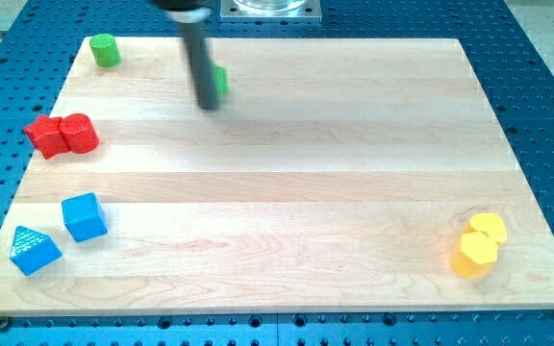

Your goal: Slide the green star diagonal to the yellow heart

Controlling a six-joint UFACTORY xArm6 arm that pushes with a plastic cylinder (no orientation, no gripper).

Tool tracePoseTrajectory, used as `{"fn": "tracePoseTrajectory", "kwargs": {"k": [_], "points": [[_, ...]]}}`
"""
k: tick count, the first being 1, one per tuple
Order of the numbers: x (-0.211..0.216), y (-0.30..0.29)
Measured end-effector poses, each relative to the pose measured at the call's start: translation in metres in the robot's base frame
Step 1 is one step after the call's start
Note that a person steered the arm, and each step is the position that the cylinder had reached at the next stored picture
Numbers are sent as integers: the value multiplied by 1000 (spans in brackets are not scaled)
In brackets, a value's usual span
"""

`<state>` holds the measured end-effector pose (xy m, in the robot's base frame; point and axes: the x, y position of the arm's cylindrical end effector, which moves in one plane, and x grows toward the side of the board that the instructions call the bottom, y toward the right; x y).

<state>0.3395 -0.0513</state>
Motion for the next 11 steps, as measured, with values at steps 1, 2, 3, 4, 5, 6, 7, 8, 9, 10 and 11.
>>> {"fn": "tracePoseTrajectory", "kwargs": {"k": [1, 2, 3, 4, 5, 6, 7, 8, 9, 10, 11], "points": [[1, -44], [-9, -92], [-48, -69], [-50, -7], [-17, 94], [7, 146], [-32, 105], [4, 55], [19, 90], [19, 156], [13, 155]]}}
